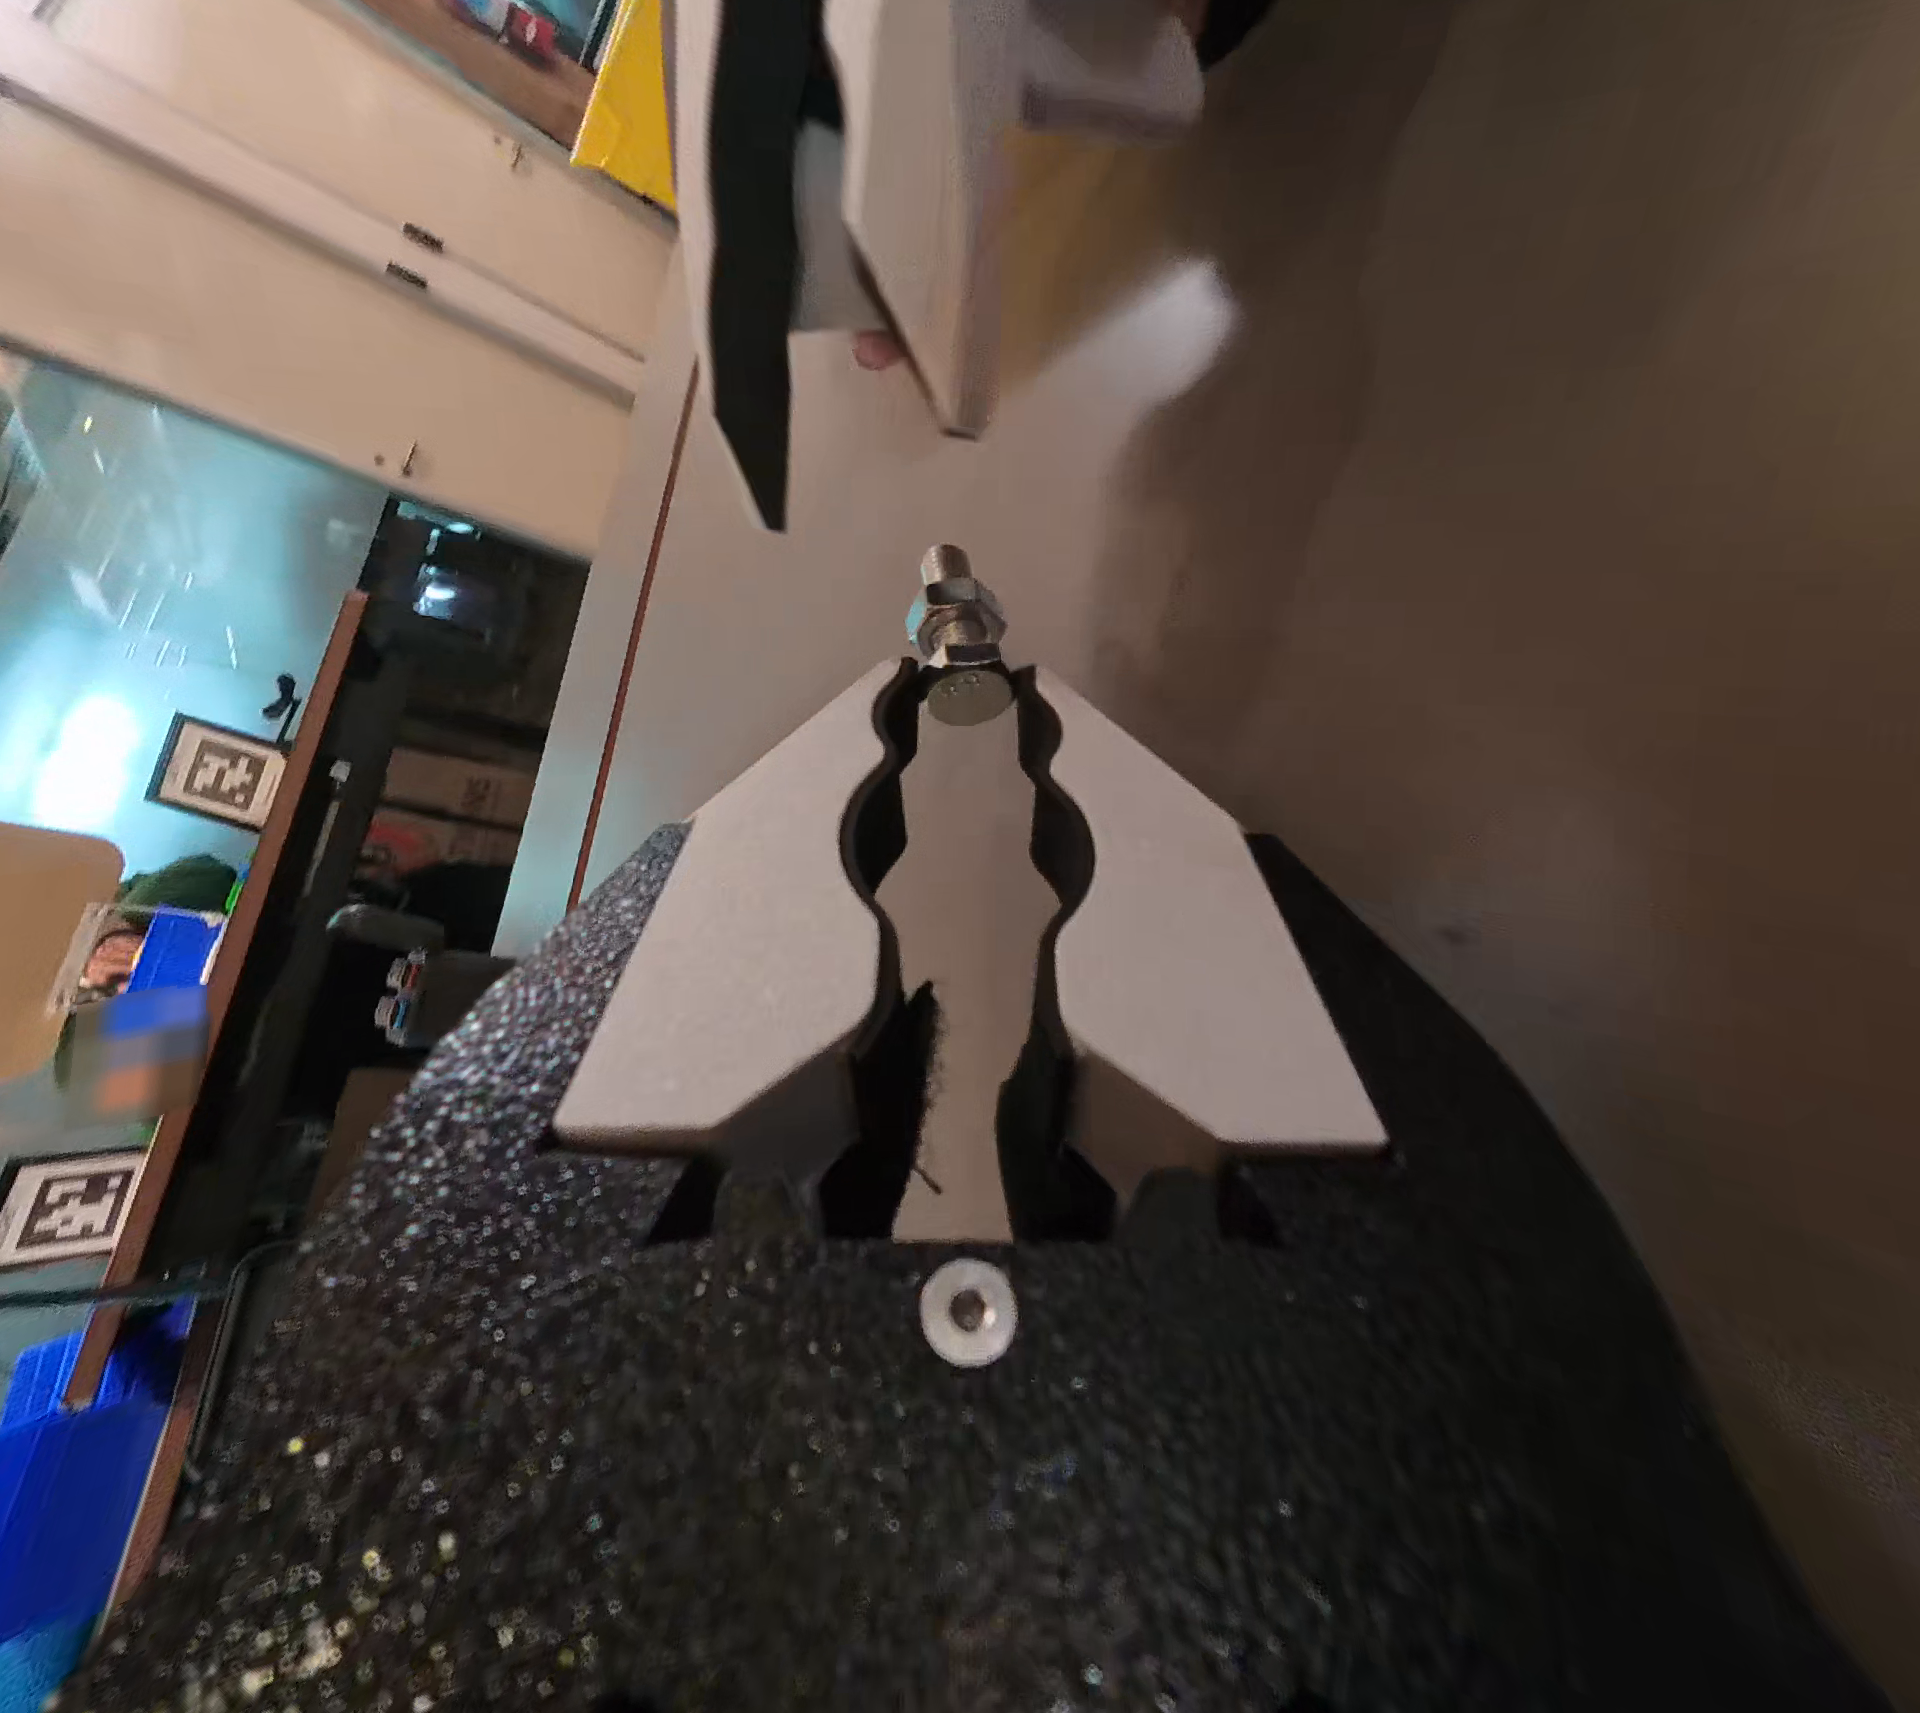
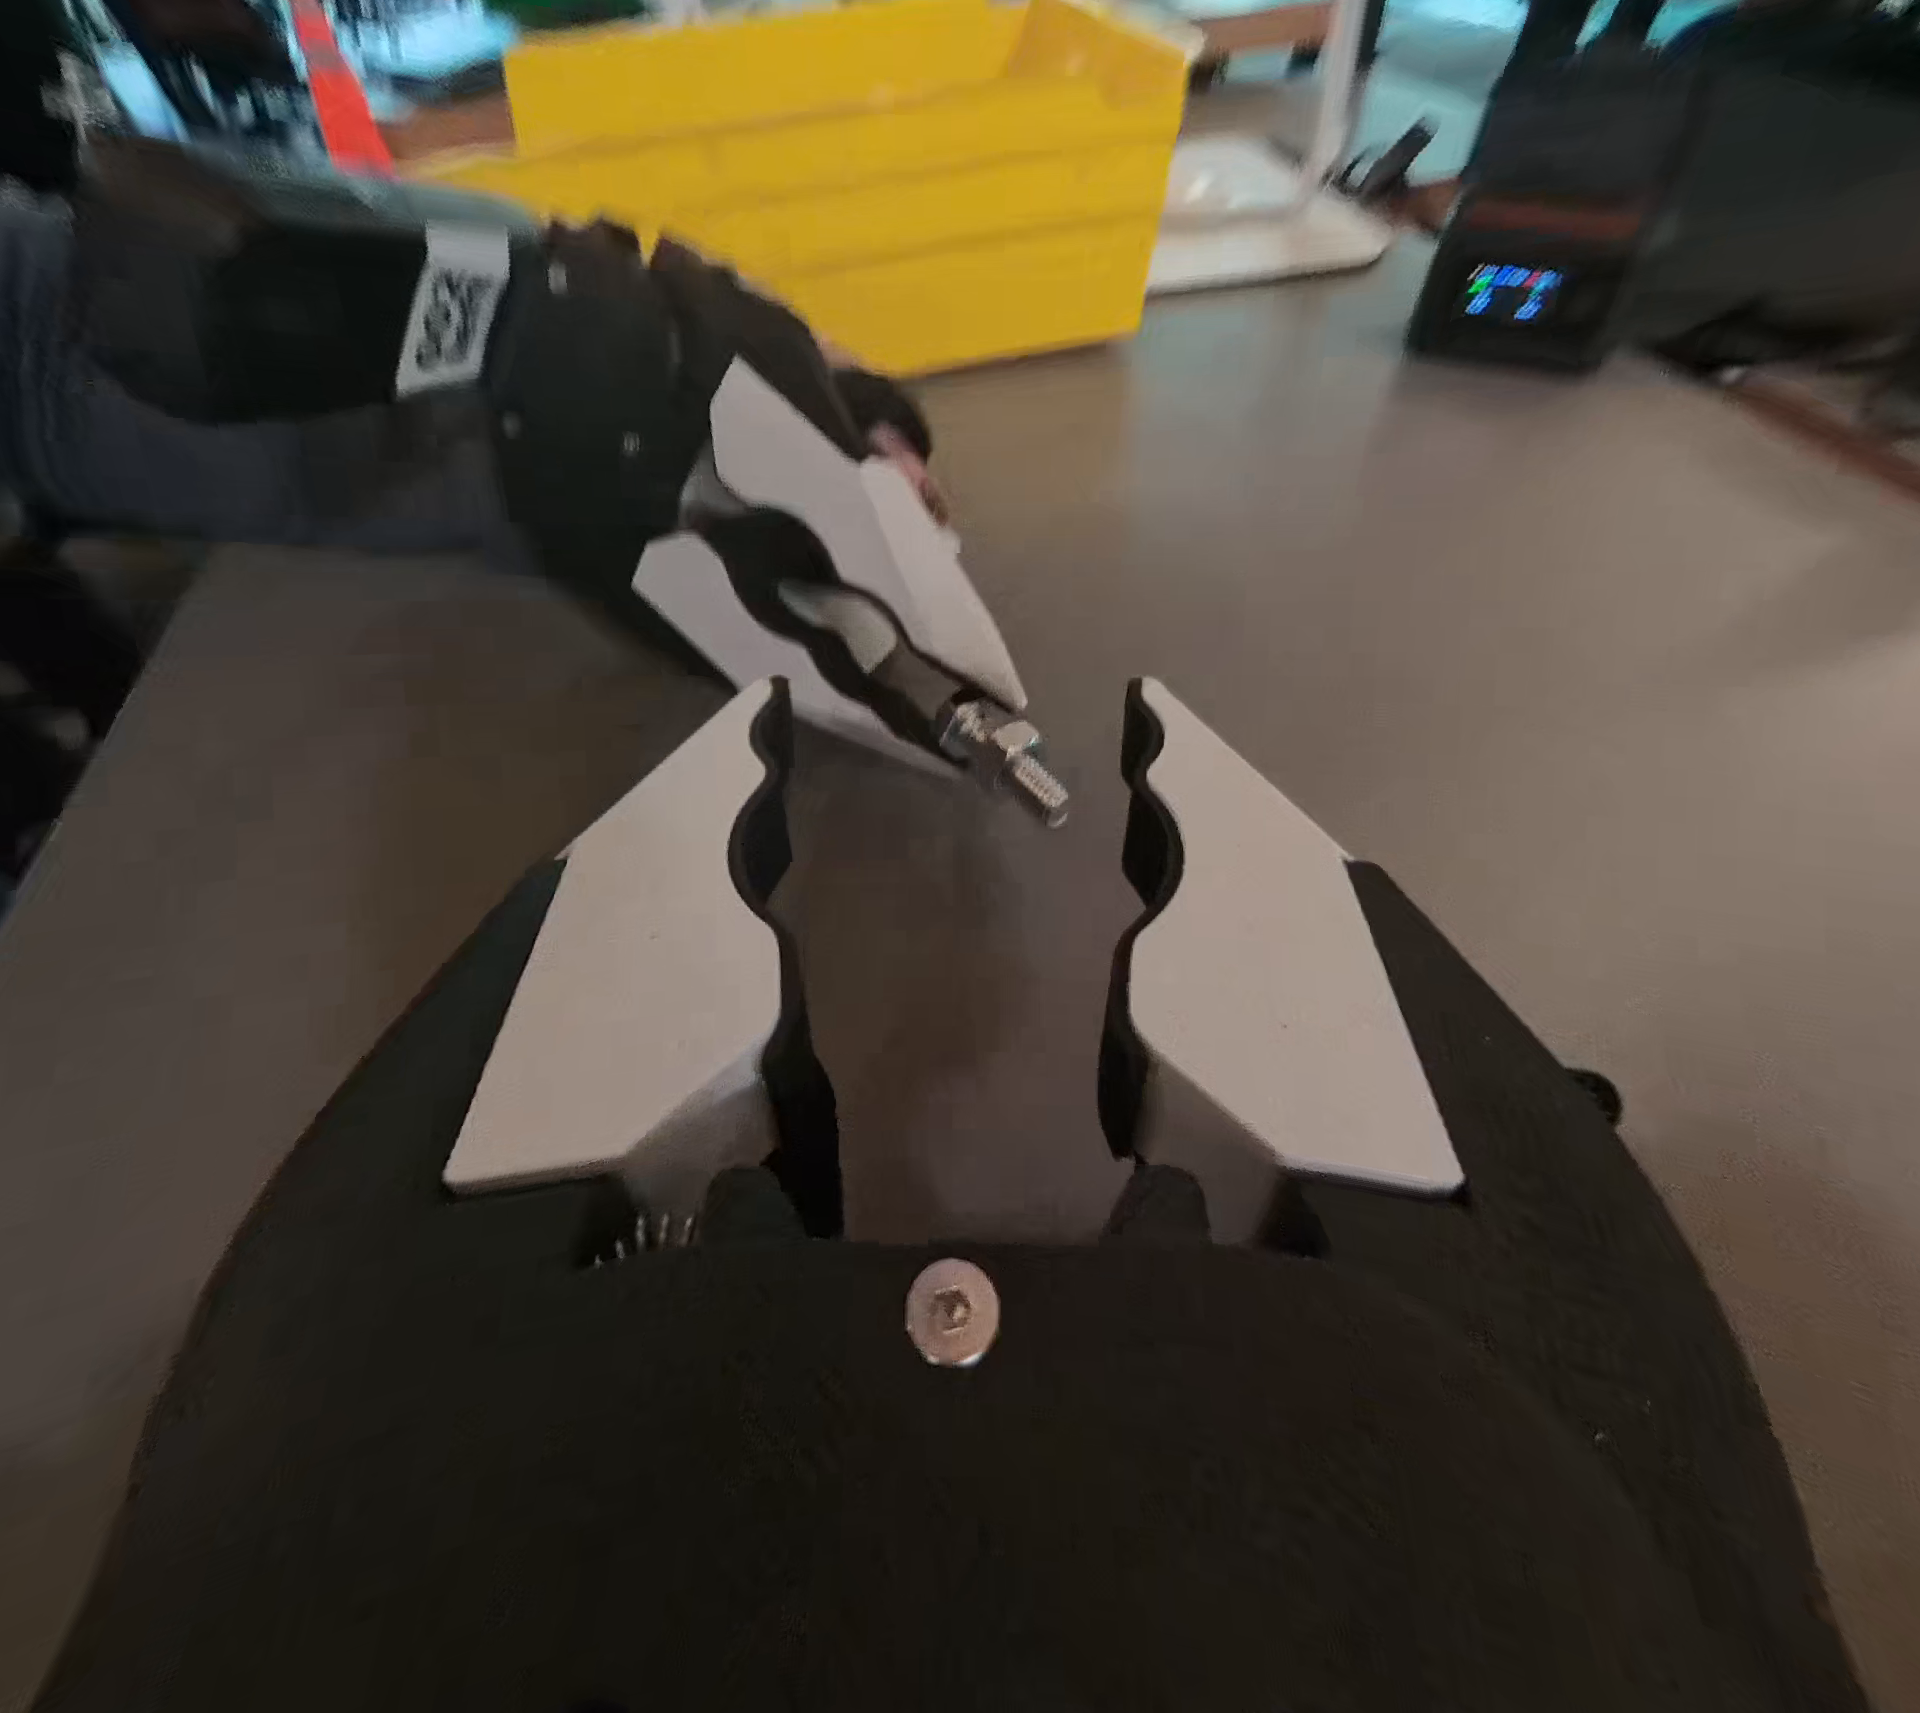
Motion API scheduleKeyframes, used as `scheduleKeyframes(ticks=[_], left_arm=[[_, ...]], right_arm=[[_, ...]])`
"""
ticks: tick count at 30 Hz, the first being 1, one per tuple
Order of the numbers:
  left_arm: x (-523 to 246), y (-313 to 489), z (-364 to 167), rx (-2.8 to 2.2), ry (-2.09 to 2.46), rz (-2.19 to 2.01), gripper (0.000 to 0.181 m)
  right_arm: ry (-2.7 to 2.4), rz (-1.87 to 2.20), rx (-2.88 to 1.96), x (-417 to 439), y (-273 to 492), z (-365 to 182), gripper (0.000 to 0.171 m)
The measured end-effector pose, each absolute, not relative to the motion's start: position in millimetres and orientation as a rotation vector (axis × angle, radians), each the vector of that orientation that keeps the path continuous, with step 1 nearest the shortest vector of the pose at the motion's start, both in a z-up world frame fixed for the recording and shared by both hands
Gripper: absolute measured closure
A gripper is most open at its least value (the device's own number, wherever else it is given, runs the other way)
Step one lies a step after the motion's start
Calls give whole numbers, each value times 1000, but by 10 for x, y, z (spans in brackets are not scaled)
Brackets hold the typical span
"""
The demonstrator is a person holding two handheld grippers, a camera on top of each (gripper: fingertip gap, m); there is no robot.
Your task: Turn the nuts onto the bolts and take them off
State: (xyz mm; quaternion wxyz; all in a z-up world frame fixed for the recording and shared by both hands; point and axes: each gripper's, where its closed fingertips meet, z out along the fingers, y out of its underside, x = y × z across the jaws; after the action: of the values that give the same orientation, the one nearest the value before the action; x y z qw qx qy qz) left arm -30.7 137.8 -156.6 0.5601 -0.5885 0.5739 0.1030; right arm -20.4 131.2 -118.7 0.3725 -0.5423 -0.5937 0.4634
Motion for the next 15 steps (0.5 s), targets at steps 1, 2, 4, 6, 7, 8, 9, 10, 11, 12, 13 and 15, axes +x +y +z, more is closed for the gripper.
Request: scheduleKeyframes(ticks=[1, 2, 4, 6, 7, 8, 9, 10, 11, 12, 13, 15], left_arm=[[-283, 1353, -1571, -1377, 1366, 228, 164], [-252, 1325, -1582, -1371, 1381, 205, 164], [-213, 1290, -1580, -1353, 1395, 189, 164], [-190, 1263, -1557, -1336, 1393, 171, 164], [-184, 1255, -1545, -1334, 1387, 156, 164], [-184, 1251, -1540, -1339, 1380, 137, 164], [-186, 1251, -1541, -1349, 1374, 115, 164], [-182, 1244, -1549, -1363, 1370, 80, 164], [-171, 1225, -1562, -1377, 1371, 30, 164], [-163, 1210, -1564, -1390, 1368, -16, 164], [-161, 1202, -1547, -1393, 1356, -46, 164], [-145, 1169, -1485, -1380, 1328, -114, 164]], right_arm=[[-1588, 1140, -1393, -190, 1264, -1255, 106], [-1640, 1093, -1380, -183, 1223, -1302, 105], [-1727, 1050, -1356, -202, 1107, -1364, 105], [-1786, 1004, -1360, -212, 1054, -1447, 104], [-1807, 983, -1363, -212, 1048, -1489, 104], [-1813, 980, -1366, -208, 1052, -1516, 104], [-1809, 1009, -1372, -207, 1045, -1520, 104], [-1801, 1075, -1367, -204, 1004, -1479, 106], [-1778, 1160, -1342, -204, 960, -1413, 108], [-1745, 1241, -1309, -195, 928, -1328, 112], [-1694, 1292, -1305, -198, 946, -1255, 114], [-1671, 1252, -1407, -189, 1059, -1321, 110]])
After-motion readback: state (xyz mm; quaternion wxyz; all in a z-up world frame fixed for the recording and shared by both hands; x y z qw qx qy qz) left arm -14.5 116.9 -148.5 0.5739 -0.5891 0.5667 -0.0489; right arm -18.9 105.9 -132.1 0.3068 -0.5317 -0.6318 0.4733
